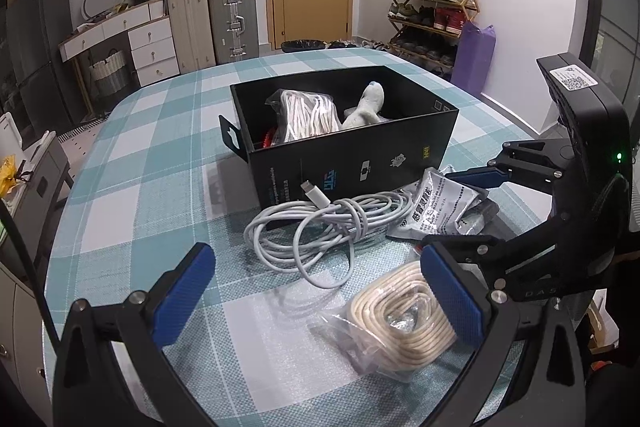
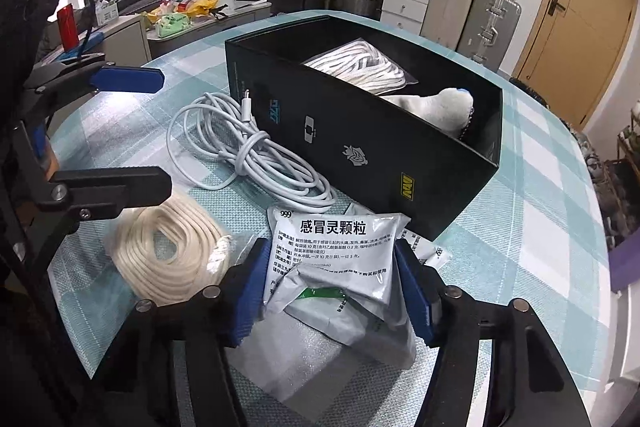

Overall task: Organize soft objects
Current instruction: 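Grasp the white sachet with the right gripper while the left gripper grasps the bagged cream rope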

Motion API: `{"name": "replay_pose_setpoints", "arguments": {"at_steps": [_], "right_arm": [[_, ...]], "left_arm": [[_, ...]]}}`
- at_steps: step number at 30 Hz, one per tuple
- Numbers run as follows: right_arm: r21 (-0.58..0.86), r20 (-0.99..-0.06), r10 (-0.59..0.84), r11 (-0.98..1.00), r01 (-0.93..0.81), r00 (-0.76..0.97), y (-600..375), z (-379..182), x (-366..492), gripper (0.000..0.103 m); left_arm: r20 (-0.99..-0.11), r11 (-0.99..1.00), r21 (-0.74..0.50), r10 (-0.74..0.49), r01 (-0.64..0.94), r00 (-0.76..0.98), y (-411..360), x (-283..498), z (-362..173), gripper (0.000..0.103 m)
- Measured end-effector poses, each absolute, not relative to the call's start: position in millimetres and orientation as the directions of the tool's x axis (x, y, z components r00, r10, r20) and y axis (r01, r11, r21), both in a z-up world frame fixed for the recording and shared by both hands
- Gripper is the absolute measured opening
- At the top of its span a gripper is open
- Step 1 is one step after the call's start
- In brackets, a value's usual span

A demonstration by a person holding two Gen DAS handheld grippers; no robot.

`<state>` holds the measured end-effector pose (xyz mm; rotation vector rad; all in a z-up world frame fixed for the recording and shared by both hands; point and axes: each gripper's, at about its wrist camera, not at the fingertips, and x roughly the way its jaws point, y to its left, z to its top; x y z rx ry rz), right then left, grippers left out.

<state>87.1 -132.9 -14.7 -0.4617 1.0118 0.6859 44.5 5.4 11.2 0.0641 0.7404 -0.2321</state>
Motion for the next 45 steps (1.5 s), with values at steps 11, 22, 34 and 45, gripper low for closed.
{"name": "replay_pose_setpoints", "arguments": {"at_steps": [11,22,34,45], "right_arm": [[-0.004,-0.86,0.368,0.689,-0.725,0.354,-143,3,83,0.054],[0.015,-0.819,0.414,0.707,-0.707,0.398,-156,28,85,0.054],[0.015,-0.818,0.414,0.708,-0.706,0.398,-158,29,81,0.054],[0.017,-0.821,0.408,0.716,-0.698,0.399,-160,26,84,0.054]], "left_arm": [[-0.68,0.962,-0.04,-0.224,0.27,0.698,5,41,13,0.103],[-0.743,0.91,-0.01,-0.283,0.413,0.607,-26,30,3,0.103],[-0.787,0.894,0.076,-0.218,0.441,0.577,-51,24,-12,0.101],[-0.787,0.849,0.057,-0.285,0.524,0.547,-52,11,-7,0.054]]}}
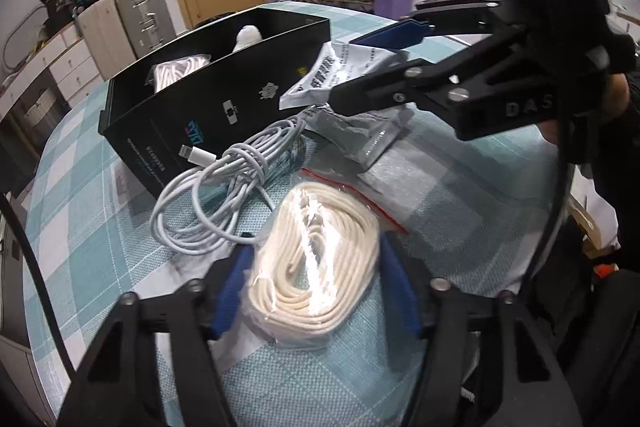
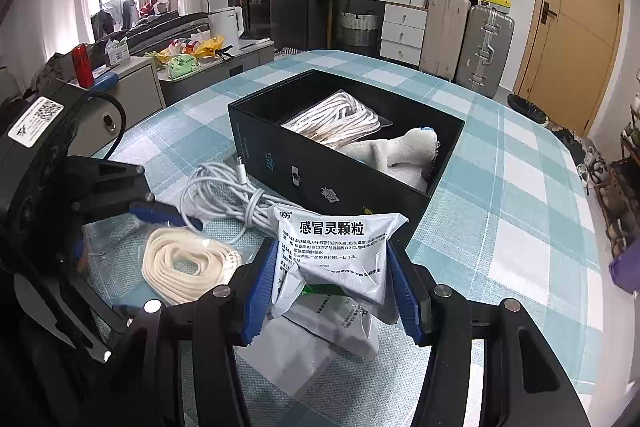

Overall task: Organize soft objects
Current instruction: 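Grasp the white sachet with the right gripper while the left gripper grasps the bagged cream rope, then lift the bagged rope and sachet and lower both into the black box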

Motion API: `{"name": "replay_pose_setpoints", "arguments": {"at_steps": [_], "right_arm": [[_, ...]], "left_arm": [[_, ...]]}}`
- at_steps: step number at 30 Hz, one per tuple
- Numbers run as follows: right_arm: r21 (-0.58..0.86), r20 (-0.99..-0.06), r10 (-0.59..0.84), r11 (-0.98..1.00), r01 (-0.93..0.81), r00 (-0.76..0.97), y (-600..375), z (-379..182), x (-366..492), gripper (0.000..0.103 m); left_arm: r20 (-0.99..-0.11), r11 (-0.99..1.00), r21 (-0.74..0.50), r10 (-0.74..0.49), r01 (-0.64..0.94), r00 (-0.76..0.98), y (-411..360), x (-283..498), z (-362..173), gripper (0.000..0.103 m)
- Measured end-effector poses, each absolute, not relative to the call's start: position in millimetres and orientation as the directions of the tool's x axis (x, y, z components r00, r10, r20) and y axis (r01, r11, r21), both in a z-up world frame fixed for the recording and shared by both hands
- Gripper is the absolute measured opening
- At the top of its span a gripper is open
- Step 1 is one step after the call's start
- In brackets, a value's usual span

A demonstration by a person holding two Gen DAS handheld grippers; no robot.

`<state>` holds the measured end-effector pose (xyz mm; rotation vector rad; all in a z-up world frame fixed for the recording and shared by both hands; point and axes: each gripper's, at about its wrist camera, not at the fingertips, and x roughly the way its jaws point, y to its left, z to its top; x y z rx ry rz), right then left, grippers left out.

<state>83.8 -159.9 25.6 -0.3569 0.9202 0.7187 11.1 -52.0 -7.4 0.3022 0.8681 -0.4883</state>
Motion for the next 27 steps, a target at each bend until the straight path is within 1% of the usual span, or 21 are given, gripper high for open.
{"name": "replay_pose_setpoints", "arguments": {"at_steps": [1,3,5,11,19,22,24,25,27], "right_arm": [[0.017,-0.821,0.408,0.717,-0.697,0.399,-160,26,84,0.054],[0.016,-0.82,0.408,0.717,-0.697,0.401,-160,25,84,0.054],[0.015,-0.819,0.408,0.718,-0.696,0.403,-161,25,85,0.054],[0.014,-0.81,0.415,0.721,-0.693,0.415,-164,29,85,0.054],[0.009,-0.808,0.41,0.726,-0.687,0.423,-167,32,85,0.054],[0.01,-0.808,0.411,0.725,-0.688,0.422,-167,32,85,0.054],[0.01,-0.808,0.411,0.726,-0.688,0.422,-167,32,86,0.054],[0.01,-0.809,0.41,0.726,-0.688,0.421,-167,32,86,0.054],[0.008,-0.81,0.407,0.727,-0.686,0.422,-166,31,86,0.054]], "left_arm": [[-0.787,0.847,0.055,-0.289,0.529,0.545,-52,10,-7,0.052],[-0.785,0.843,0.036,-0.308,0.536,0.537,-49,10,-4,0.044],[-0.783,0.843,0.018,-0.323,0.538,0.532,-47,9,-1,0.04],[-0.772,0.838,-0.005,-0.35,0.546,0.53,-43,9,7,0.039],[-0.785,0.824,-0.057,-0.386,0.563,0.485,-39,8,7,0.039],[-0.798,0.83,-0.039,-0.361,0.556,0.483,-39,10,4,0.04],[-0.804,0.831,-0.033,-0.352,0.555,0.479,-39,10,2,0.045],[-0.807,0.828,-0.025,-0.347,0.56,0.478,-39,8,2,0.046],[-0.812,0.82,-0.004,-0.337,0.573,0.477,-40,4,2,0.058]]}}
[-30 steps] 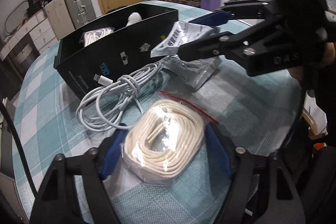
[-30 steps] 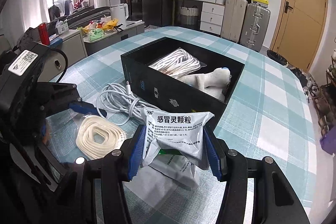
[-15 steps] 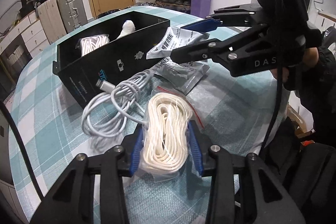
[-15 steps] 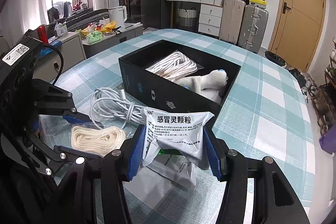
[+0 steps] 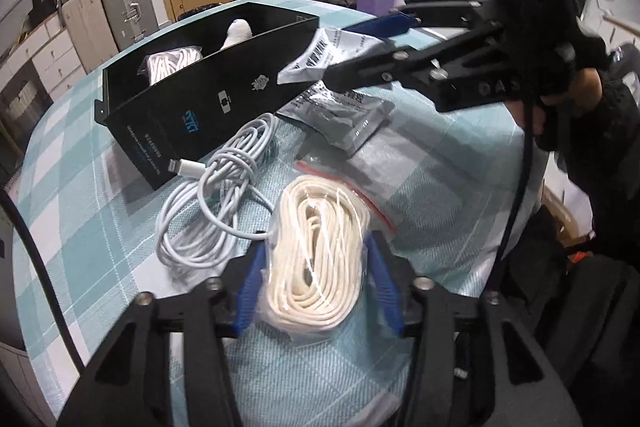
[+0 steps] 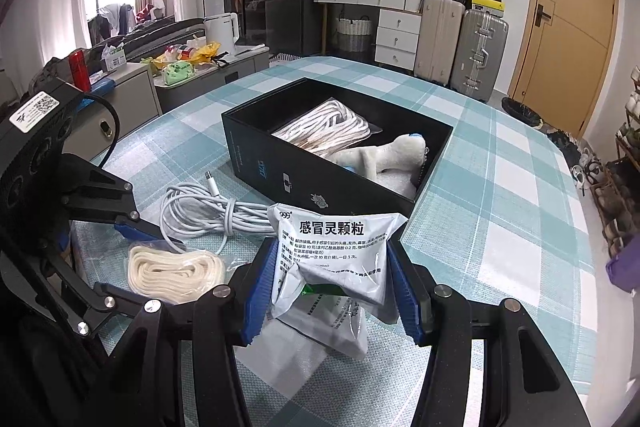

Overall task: Organize soft objects
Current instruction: 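Lift the bagged rope and sachet and lower both into the black box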

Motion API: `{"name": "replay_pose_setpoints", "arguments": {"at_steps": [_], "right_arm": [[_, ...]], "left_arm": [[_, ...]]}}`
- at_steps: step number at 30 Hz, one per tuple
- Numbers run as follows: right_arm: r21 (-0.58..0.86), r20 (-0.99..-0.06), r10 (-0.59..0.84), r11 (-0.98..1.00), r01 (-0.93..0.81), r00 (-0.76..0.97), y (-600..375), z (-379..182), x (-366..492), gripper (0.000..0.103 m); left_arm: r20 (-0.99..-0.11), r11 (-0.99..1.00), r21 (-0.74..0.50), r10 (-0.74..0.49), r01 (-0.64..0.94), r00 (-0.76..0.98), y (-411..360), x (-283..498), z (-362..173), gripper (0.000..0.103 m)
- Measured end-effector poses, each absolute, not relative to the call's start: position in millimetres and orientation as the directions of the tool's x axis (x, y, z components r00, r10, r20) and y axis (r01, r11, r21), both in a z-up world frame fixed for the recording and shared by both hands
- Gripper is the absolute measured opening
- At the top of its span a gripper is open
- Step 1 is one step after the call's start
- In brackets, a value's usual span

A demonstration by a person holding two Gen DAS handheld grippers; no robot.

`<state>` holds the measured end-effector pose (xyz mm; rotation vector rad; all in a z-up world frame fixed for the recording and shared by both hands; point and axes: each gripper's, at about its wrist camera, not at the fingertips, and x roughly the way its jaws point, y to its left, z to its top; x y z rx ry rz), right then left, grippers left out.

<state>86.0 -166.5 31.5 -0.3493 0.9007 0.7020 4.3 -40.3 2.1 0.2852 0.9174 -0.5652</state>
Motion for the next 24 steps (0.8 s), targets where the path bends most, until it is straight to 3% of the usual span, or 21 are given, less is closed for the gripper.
{"name": "replay_pose_setpoints", "arguments": {"at_steps": [7,12,24], "right_arm": [[0.002,-0.809,0.403,0.729,-0.685,0.427,-166,33,85,0.054],[0.002,-0.809,0.403,0.73,-0.684,0.428,-166,33,86,0.054],[0.004,-0.781,0.427,0.734,-0.68,0.456,-172,44,85,0.054]], "left_arm": [[-0.83,0.794,0.035,-0.316,0.607,0.461,-45,-6,-2,0.06],[-0.819,0.775,0.017,-0.351,0.631,0.453,-44,-14,4,0.038],[-0.757,0.813,-0.039,-0.404,0.581,0.514,-29,-10,27,0.034]]}}
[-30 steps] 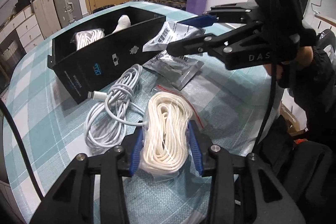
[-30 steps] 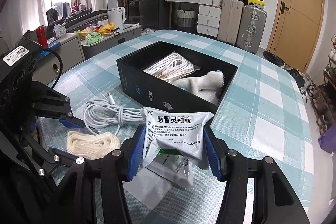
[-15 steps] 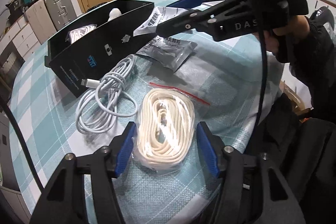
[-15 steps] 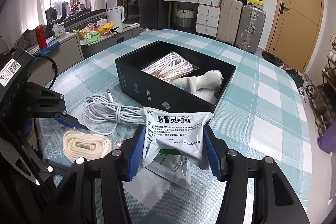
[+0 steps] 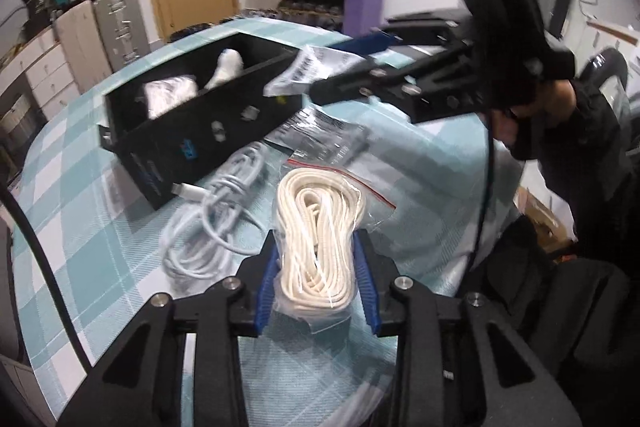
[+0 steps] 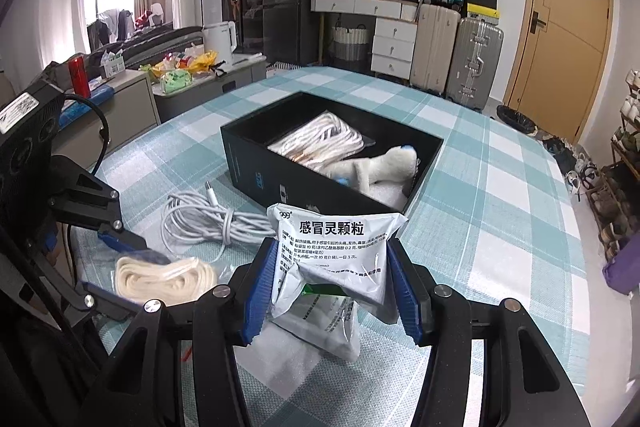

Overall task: Organize soft objects
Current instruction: 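Lift the bagged rope and sachet and lower both into the black box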

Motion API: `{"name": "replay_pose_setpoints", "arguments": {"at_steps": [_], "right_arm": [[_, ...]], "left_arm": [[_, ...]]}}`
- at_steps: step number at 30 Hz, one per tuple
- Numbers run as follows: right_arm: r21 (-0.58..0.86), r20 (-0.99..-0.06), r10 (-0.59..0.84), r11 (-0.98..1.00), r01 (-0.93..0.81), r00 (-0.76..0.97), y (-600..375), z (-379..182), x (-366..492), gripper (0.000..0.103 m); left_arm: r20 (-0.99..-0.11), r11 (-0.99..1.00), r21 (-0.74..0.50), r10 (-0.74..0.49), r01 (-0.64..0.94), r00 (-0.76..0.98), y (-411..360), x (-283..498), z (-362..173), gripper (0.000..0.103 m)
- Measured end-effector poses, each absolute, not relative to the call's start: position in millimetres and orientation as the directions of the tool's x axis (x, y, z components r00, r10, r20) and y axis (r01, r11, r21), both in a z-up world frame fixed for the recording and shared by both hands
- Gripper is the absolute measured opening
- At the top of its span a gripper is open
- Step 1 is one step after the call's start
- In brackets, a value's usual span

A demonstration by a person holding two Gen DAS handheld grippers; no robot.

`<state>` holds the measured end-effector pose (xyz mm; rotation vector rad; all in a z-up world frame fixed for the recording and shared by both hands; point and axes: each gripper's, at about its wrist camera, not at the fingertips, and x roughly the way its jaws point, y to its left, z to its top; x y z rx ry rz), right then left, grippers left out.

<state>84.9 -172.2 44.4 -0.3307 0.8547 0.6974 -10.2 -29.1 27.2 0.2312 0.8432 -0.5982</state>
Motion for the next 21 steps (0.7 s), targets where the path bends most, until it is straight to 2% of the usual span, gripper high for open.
{"name": "replay_pose_setpoints", "arguments": {"at_steps": [13,21], "right_arm": [[0.009,-0.735,0.451,0.753,-0.658,0.506,-177,58,86,0.054],[0.024,-0.708,0.463,0.771,-0.637,0.533,-179,62,88,0.054]], "left_arm": [[-0.681,0.879,-0.082,-0.393,0.469,0.618,-11,4,49,0.034],[-0.628,0.923,-0.095,-0.346,0.373,0.697,2,16,63,0.034]]}}
